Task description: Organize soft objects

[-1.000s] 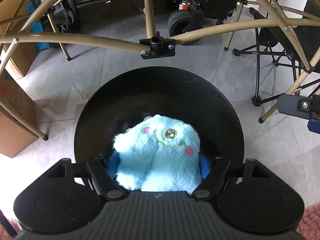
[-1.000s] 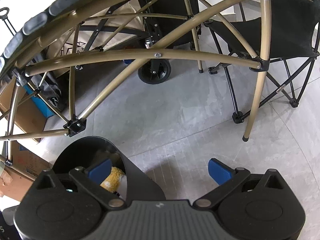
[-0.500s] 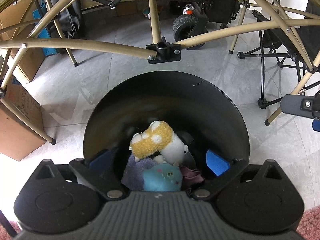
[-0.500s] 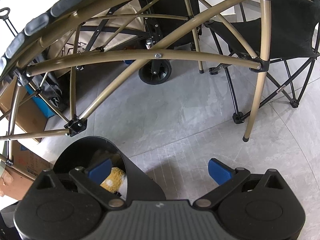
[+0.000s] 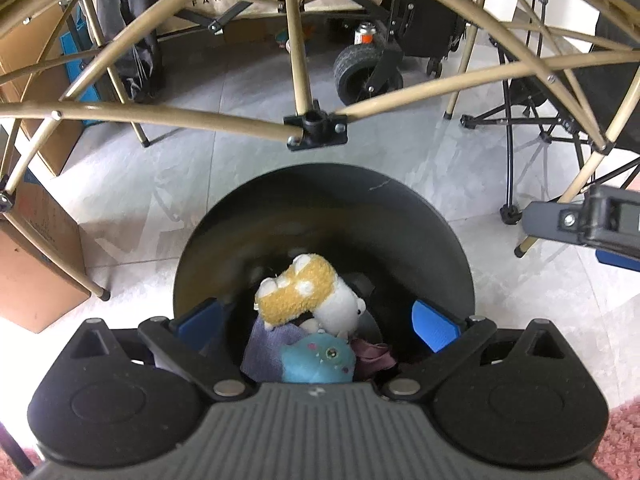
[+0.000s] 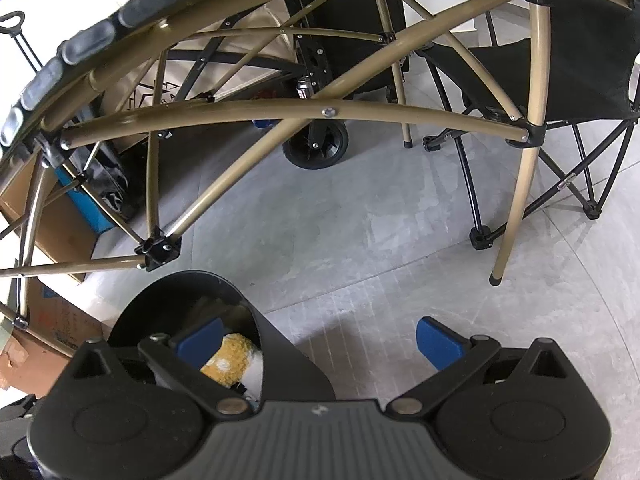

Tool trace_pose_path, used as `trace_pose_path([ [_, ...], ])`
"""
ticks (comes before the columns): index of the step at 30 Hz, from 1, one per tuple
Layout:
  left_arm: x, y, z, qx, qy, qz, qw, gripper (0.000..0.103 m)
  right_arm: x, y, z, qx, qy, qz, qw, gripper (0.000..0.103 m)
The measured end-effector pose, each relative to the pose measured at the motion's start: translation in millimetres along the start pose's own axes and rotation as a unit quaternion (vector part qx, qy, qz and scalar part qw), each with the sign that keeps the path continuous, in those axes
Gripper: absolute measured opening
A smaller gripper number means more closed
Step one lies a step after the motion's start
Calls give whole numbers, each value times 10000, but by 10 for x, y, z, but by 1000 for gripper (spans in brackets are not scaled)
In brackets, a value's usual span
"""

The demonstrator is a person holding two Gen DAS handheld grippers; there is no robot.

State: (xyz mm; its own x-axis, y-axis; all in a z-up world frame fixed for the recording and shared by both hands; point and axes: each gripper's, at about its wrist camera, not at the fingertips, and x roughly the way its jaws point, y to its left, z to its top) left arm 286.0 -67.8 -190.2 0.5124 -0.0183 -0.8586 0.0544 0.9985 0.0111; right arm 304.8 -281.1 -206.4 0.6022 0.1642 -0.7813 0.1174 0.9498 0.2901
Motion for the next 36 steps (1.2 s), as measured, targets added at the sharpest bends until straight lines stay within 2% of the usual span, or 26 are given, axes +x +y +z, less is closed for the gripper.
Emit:
trace_pose_path([
  [7, -234, 0, 20, 119, -331, 9, 9994, 103, -83, 95, 18, -120, -116, 91, 9998, 103],
  [18, -671, 60, 6, 153, -1023, 106, 9946, 103, -435, 261, 16, -370, -659, 289, 9967, 103],
  [25, -1046, 110, -28, 133, -1626, 199, 9864, 103, -844, 401, -8, -602, -1231, 491, 9894, 103],
  [36, -1599, 253, 140, -145, -2467, 185, 9688, 103, -1526, 617, 156, -901, -2323, 688, 9660, 103],
])
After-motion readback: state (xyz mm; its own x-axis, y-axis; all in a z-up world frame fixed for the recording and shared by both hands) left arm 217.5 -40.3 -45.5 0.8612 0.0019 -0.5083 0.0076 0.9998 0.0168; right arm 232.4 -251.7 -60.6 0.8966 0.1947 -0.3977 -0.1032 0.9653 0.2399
